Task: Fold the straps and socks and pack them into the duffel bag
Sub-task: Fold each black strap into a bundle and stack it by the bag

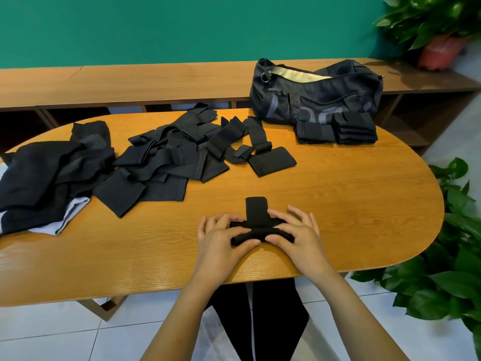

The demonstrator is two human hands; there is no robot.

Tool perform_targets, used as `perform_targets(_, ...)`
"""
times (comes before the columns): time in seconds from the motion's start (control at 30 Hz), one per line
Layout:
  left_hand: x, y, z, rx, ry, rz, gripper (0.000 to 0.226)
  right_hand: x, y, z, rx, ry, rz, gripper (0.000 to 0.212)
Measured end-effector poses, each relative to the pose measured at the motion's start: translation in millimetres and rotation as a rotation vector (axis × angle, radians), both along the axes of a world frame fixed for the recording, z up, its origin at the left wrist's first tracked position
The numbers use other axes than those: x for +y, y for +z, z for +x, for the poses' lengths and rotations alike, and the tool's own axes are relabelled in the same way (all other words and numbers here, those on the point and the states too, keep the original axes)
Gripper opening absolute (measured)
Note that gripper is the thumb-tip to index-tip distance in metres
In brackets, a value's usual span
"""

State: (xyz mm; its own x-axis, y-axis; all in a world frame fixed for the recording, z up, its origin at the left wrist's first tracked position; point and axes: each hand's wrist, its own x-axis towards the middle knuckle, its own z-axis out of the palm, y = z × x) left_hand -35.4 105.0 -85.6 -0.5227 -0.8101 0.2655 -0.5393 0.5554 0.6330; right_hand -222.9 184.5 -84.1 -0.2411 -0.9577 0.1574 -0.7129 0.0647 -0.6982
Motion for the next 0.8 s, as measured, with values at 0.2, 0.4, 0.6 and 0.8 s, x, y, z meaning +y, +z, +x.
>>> perform_targets(0.2, -1.6, 1.0, -0.7, 0.048, 0.018, 0.035, 0.046, 1.6, 1.5, 2.8, 0.019, 0.005, -0.013, 0.024)
perform_targets(0.4, -0.8, 3.1, -1.4, 0.055, 0.028, 0.021, 0.051, 2.1, -1.7, 3.0, 0.096, -0.027, -0.031, 0.037)
perform_targets(0.6, 0.2, 3.6, -1.2, 0.074, 0.042, 0.018, 0.050, 2.7, -0.2, 6.1, 0.057, -0.071, -0.075, 0.048)
perform_targets(0.8, 0.3, 3.1, 0.7, 0.029, 0.020, 0.008, 0.035, 2.6, 0.9, 7.0, 0.009, -0.151, -0.079, 0.055)
